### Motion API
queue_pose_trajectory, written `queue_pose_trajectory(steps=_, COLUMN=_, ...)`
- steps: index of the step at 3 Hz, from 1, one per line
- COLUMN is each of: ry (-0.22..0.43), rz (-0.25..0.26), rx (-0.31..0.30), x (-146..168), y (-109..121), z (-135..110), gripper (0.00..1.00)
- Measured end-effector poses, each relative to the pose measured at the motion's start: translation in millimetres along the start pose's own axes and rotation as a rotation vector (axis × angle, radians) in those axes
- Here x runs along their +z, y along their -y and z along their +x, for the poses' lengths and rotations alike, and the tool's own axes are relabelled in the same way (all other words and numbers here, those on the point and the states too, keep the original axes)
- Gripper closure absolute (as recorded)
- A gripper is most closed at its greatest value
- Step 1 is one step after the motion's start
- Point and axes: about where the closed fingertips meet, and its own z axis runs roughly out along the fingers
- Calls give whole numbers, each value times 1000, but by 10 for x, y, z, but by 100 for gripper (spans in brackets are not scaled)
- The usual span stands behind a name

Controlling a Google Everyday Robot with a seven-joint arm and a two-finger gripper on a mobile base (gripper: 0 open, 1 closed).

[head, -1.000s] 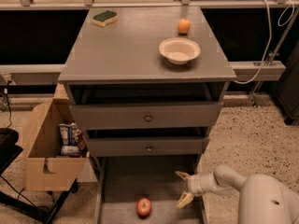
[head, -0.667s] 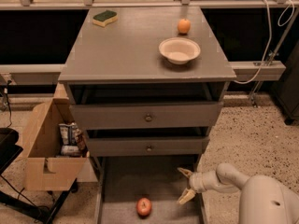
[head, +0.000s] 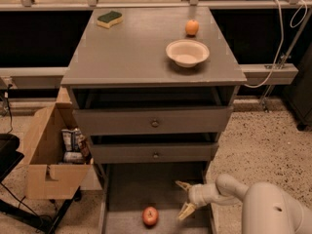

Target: Pick apple from bottom drawer and place on counter

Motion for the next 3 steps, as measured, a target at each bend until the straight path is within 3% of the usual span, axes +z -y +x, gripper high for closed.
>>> queue_pose_trajectory(steps=1, ry=57, rz=-85, rx=-3, x=459, y=-318, z=-27, gripper=0)
queue_pose_trajectory(steps=3, ry=164, rz=-169, rx=-25, x=1071, y=-642, z=-152, gripper=0)
